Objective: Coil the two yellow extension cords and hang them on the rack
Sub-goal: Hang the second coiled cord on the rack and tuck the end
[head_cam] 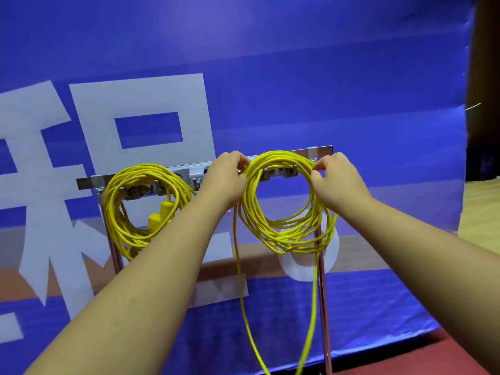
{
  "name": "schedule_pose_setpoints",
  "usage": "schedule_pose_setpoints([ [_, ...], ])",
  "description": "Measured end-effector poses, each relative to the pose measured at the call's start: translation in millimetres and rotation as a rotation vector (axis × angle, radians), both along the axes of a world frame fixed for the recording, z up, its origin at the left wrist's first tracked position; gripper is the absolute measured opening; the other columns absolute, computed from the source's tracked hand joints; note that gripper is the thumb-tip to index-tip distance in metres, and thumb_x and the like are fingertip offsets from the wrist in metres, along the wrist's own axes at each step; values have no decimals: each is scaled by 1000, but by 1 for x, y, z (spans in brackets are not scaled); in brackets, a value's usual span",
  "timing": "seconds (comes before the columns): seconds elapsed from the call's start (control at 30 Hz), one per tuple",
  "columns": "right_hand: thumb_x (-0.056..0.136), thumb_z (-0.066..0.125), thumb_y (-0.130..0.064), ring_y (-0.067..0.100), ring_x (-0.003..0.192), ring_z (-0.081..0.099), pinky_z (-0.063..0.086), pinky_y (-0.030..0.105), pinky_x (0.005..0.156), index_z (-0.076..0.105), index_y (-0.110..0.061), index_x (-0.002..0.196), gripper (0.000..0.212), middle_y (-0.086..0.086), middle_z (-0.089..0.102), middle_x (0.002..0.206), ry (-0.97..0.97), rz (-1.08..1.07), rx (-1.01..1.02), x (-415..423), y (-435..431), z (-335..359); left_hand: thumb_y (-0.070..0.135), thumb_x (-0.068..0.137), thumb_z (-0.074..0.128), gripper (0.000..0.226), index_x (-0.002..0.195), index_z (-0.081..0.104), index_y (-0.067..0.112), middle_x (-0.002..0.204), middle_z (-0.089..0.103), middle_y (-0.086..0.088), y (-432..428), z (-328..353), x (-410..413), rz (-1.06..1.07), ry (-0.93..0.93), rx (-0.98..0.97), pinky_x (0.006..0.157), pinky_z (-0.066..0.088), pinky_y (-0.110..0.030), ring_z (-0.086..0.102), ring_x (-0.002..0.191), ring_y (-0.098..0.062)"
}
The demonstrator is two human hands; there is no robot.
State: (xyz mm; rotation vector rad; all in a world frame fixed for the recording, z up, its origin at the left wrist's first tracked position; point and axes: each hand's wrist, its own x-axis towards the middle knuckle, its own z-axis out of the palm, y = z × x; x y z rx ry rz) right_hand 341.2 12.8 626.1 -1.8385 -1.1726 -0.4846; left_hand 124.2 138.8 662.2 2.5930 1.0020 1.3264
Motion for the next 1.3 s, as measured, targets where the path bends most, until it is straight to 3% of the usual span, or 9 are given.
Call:
schedule_pose_setpoints([
  [0.27,95,61,-19,36,112,58,53,48,92,67,-12,119,27,13,53,126,44,7,74,-10,-19,-34,15,94,67,27,120,71,16,113,65,-5,-12,-13,-6,21,-6,48,88,59,-44,63,98,-23],
  [0.57,95,63,-19,29,99,57,52,44,84,58,-18,104,11,6,51,113,193,13,91,0,-28,-95,17,90,70,42,131,63,20,123,57,-4,-8,-37,-13,15,-122,62,99,55,-47,57,115,-27],
  [0.77,91,62,-14,33,100,57,49,44,88,58,-14,103,13,10,53,112,298,6,51,9,-30,-144,10,82,65,33,112,51,12,113,53,-8,-28,-89,-27,155,-414,88,91,46,-39,52,102,-28],
  [0.93,91,58,-10,38,98,57,51,49,87,58,-15,99,9,10,53,110,329,5,-90,7,-33,-210,6,83,62,28,104,45,14,111,53,-9,-33,-216,-31,234,-412,-451,91,49,-45,56,106,-35],
  [1.0,91,58,-10,35,96,57,52,48,84,57,-18,95,9,8,54,109,332,38,-171,3,-33,-233,7,82,64,32,108,46,14,113,61,-16,-27,-265,-31,238,-216,-768,76,54,-38,65,99,-36],
  [1.07,90,58,-10,32,91,56,51,47,80,54,-22,89,13,6,54,106,337,80,-264,-1,-32,-250,9,88,63,30,115,51,18,103,66,-8,-32,-301,-32,113,67,-1015,60,45,-27,65,80,-22],
  [1.13,88,59,-10,29,89,58,51,44,79,56,-22,89,12,4,54,104,331,115,-354,-4,-31,-264,17,97,61,21,118,62,19,101,68,-1,-39,-324,-31,17,165,-1103,58,42,-24,61,77,-14],
  [1.17,88,59,-10,29,92,59,51,43,81,57,-21,91,11,4,54,104,319,133,-394,-5,-30,-269,24,103,57,15,114,66,20,104,71,-1,-43,-329,-29,-9,137,-1119,59,44,-22,64,80,-15],
  [1.3,91,58,-16,27,109,60,51,41,98,64,-19,118,27,-1,54,115,272,267,-622,-11,-31,-286,38,112,38,40,99,65,12,100,78,-15,-48,-327,-16,-56,-175,-1244,70,57,-31,79,84,-24],
])
